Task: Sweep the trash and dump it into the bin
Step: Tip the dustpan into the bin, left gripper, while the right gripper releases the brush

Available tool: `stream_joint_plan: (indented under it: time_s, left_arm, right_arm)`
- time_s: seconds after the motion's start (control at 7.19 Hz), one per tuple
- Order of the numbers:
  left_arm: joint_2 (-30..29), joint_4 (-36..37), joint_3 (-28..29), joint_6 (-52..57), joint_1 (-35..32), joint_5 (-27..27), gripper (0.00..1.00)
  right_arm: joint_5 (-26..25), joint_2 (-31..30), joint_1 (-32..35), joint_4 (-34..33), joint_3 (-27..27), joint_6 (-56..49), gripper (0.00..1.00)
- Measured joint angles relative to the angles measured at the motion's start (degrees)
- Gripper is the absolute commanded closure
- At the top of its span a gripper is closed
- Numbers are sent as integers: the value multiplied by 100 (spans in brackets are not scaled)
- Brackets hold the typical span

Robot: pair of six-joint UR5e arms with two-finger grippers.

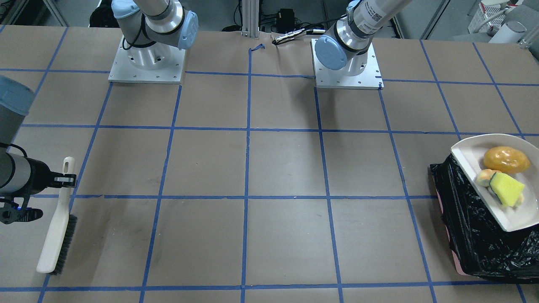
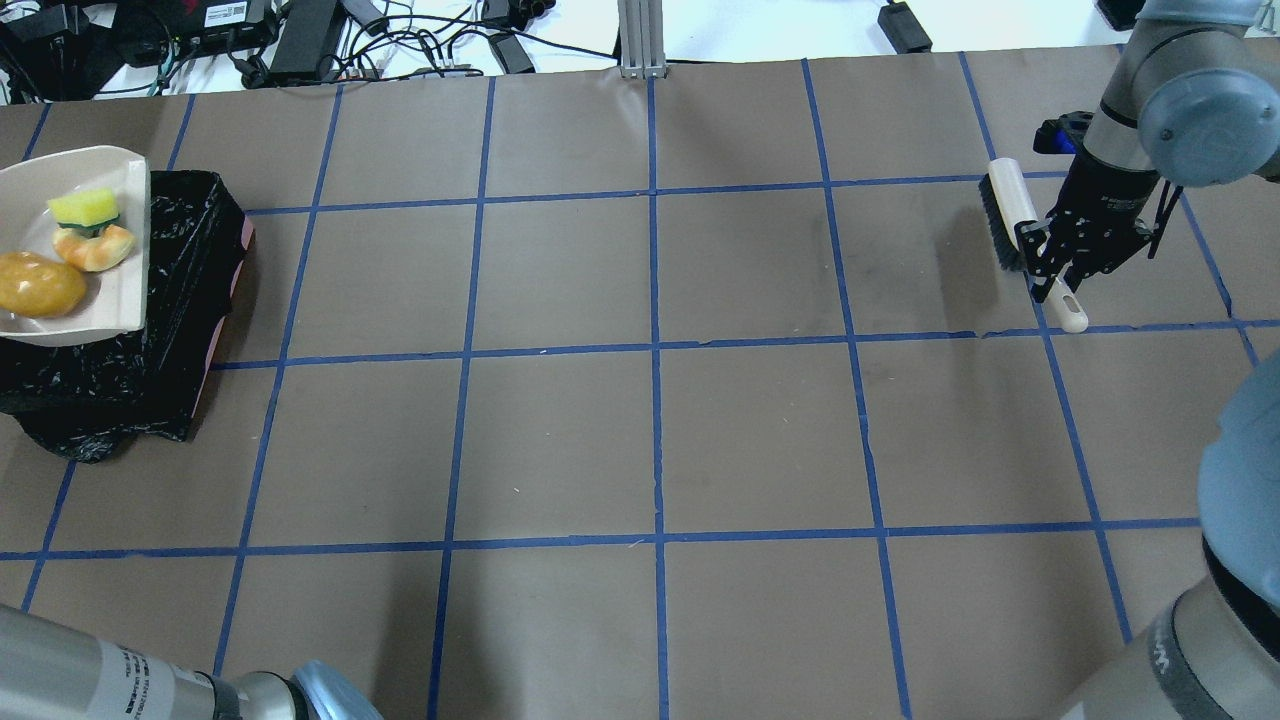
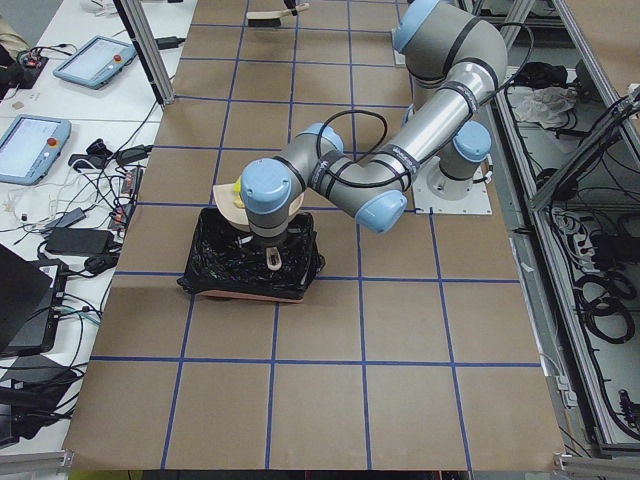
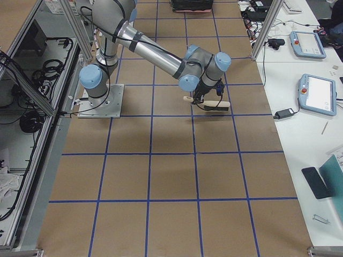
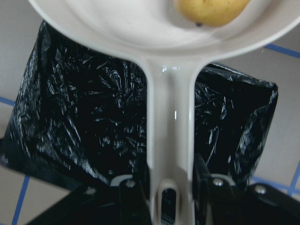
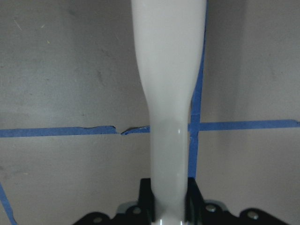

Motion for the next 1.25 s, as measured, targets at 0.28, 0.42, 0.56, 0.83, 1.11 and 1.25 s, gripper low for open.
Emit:
stream_joint_plan:
  time_s: [0.28, 0.42, 0.56, 0.83, 1.11, 1.25]
  left_arm:
    - [-117, 239, 134, 230, 94, 561, 77]
    - [-174, 270, 211, 268, 100, 715, 77]
    - [-239, 282, 309, 321, 89, 855, 76]
    - [-334, 347, 478, 394, -33, 1287, 76]
    - [-342, 524, 516, 404, -270, 1646, 76]
    - [-346, 623, 517, 405, -388, 1819, 76]
  right_arm:
    - [-11, 78, 0, -121, 0, -83, 100]
    - [-16, 108, 0, -166, 1, -94, 100]
    - [-19, 121, 0, -182, 3, -97, 100]
    - [-26, 138, 0, -190, 4, -93, 79]
    - [-28, 142, 0, -191, 4, -92, 60]
    - [-29, 142, 0, -191, 4, -96, 50]
